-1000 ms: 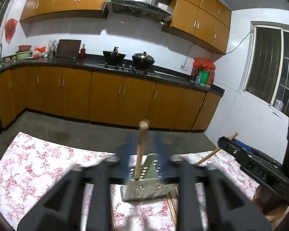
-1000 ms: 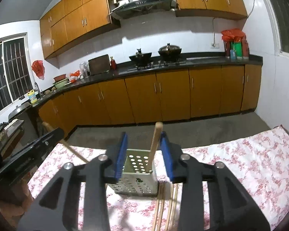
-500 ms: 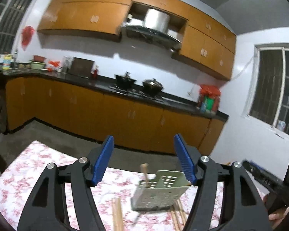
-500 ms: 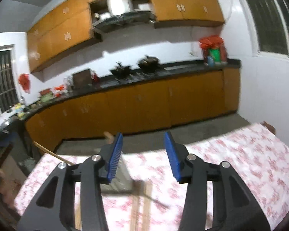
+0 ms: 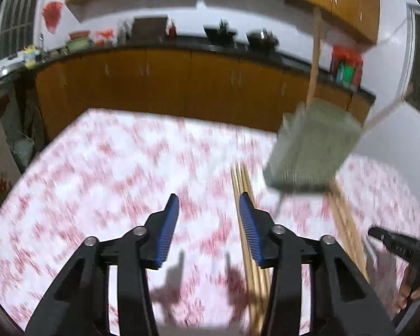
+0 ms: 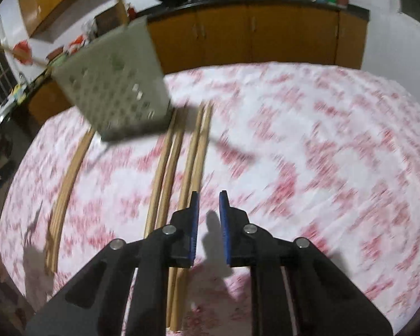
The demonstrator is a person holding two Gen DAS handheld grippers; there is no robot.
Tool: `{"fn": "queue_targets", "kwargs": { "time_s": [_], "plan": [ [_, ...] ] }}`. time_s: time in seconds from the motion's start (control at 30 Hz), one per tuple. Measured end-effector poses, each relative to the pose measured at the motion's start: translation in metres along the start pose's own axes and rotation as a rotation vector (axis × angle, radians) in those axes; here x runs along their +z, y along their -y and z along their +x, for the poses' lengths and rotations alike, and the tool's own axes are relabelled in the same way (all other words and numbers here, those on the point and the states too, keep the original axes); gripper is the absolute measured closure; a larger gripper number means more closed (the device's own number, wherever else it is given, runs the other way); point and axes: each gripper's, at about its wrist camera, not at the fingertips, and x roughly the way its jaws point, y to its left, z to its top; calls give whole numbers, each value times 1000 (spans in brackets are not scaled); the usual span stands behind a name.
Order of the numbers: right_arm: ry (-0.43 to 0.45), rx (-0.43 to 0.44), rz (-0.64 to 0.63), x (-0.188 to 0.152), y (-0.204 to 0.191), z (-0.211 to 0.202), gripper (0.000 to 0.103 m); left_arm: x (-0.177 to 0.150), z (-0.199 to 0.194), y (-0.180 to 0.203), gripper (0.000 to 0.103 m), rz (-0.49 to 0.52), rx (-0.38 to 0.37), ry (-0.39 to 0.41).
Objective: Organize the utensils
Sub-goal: 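Move both tools back to the loose chopsticks and grasp one each, then lift the chopsticks upright with both tools and carry them over the caddy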
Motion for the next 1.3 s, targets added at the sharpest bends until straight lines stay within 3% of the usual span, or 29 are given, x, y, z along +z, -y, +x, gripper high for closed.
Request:
{"fn": "queue_targets", "kwargs": {
  "time_s": [0.2, 0.37, 0.6, 1.07, 1.3],
  "plan": [
    [-23, 8, -33, -12, -12, 5, 88, -32, 16, 3, 64, 13, -34, -102],
    [-13, -40, -58, -15, -13, 6, 94, -39, 24, 13, 69, 21, -69, -139],
    [-3, -68, -8, -11, 2, 6, 95, -46, 29, 20, 79, 39, -115, -177],
    [1, -86, -23, -16, 6, 0, 94, -59, 30, 34, 86, 130, -78, -227],
    [5, -91, -38, -22, 6, -3, 94, -51, 38, 31, 95, 119, -55, -231]
  ]
}}
